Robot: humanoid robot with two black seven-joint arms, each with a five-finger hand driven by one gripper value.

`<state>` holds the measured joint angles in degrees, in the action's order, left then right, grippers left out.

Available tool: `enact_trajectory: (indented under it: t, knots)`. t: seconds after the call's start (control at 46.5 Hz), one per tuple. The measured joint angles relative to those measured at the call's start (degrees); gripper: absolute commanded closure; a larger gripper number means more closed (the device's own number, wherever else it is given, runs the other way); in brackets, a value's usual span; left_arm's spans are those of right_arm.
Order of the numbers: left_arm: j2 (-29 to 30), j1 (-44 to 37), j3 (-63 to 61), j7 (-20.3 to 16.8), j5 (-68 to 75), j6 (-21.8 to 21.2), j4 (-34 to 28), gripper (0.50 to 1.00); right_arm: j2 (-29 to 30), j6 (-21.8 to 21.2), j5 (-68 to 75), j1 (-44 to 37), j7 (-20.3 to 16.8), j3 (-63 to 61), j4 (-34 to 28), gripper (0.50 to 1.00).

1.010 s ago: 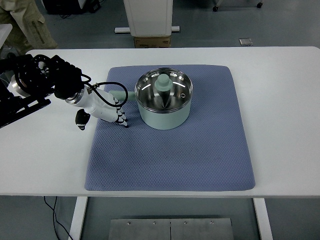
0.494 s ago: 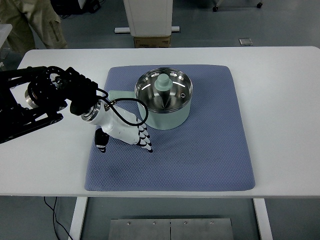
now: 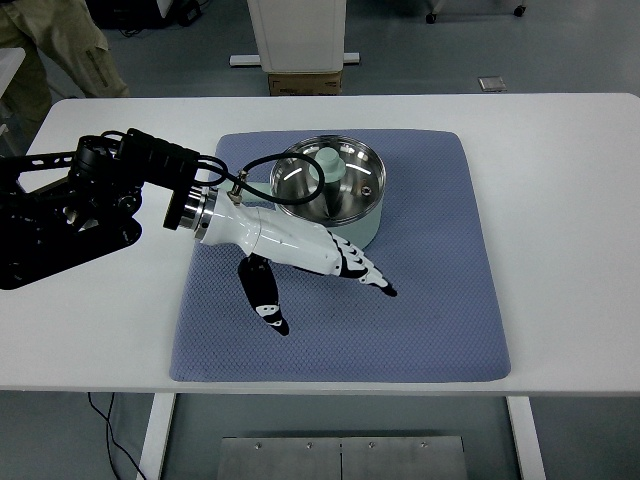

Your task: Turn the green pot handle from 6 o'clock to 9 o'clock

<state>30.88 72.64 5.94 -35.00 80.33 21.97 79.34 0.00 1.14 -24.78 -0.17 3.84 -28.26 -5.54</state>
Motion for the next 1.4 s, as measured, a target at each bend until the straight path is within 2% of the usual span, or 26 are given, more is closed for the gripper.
enact_trajectory:
  t: [0.301, 0.43, 0.645, 0.838, 1.032, 1.397]
  knots:
    - [-0.03, -2.03, 3.26, 0.46, -26.36, -4.02, -7.37, 0.500, 0.00, 0.00, 0.00, -0.02, 0.00, 0.01, 0.00, 0.500]
    - [-0.11, -2.51, 3.28, 0.48, -36.95, -6.27, -12.32, 0.500, 0.00, 0.02, 0.00, -0.03, 0.04, 0.02, 0.00, 0.500]
    - [-0.63, -2.89, 3.15, 0.47, -52.62, -7.22, -20.59, 0.500, 0.00, 0.02, 0.00, -0.01, 0.03, 0.00, 0.00, 0.500]
    - [-0.88, -4.42, 3.10, 0.50, -61.43, -7.67, -24.86, 0.500, 0.00, 0.01, 0.00, -0.04, 0.02, 0.02, 0.00, 0.500]
    - [-0.91, -7.05, 3.16, 0.81, -69.08, -10.23, -26.83, 0.500, 0.00, 0.01, 0.00, -0.02, 0.02, 0.03, 0.00, 0.500]
    - [-1.15, -10.78, 3.21, 0.91, -81.16, -11.90, -31.32, 0.500, 0.00, -0.01, 0.00, -0.01, 0.00, 0.03, 0.00, 0.500]
